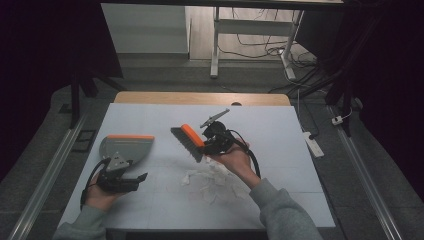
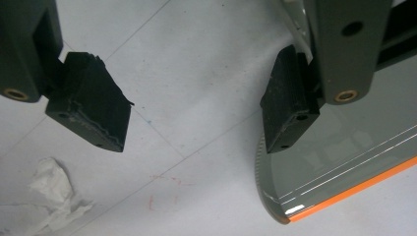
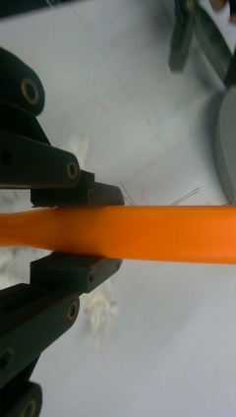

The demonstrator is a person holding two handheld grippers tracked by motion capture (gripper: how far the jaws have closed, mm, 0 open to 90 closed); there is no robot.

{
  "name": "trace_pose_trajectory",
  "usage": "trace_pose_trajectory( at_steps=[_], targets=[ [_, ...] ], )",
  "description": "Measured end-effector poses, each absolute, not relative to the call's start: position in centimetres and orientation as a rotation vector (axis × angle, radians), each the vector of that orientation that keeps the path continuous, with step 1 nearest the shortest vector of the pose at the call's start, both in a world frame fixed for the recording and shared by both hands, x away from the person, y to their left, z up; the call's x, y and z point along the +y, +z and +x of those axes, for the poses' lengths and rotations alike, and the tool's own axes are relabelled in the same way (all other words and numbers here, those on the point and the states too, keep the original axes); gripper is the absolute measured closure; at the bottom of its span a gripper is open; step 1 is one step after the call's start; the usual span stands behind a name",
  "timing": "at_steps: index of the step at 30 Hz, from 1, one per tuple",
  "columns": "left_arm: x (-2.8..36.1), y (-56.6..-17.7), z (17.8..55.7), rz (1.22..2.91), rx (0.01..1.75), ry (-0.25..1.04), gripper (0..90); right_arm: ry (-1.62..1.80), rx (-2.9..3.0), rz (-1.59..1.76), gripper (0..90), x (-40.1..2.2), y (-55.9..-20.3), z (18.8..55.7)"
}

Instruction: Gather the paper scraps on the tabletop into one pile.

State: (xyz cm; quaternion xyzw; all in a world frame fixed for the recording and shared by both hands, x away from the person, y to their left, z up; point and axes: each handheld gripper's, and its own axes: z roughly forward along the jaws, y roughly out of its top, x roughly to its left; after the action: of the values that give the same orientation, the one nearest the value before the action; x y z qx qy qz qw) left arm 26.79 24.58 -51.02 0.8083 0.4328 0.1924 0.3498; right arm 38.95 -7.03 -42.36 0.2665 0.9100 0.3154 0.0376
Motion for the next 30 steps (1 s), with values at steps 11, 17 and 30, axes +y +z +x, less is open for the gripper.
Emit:
trace_pose_trajectory(
  at_steps=[11, 17, 30],
  targets=[
    [25.2, -50.9, 26.8, 2.069, 1.148, 0.514, 28.0, 0.952, 3.038, 0.720, 70.9, -3.9, -44.8, 34.2],
    [25.1, -51.0, 26.8, 2.081, 1.147, 0.516, 28.1, 0.871, 3.090, 0.694, 70.9, -2.5, -46.7, 33.6],
    [24.9, -51.2, 26.9, 2.100, 1.149, 0.514, 28.0, 0.801, 2.879, 0.932, 71.0, -9.6, -46.1, 36.8]
  ],
)
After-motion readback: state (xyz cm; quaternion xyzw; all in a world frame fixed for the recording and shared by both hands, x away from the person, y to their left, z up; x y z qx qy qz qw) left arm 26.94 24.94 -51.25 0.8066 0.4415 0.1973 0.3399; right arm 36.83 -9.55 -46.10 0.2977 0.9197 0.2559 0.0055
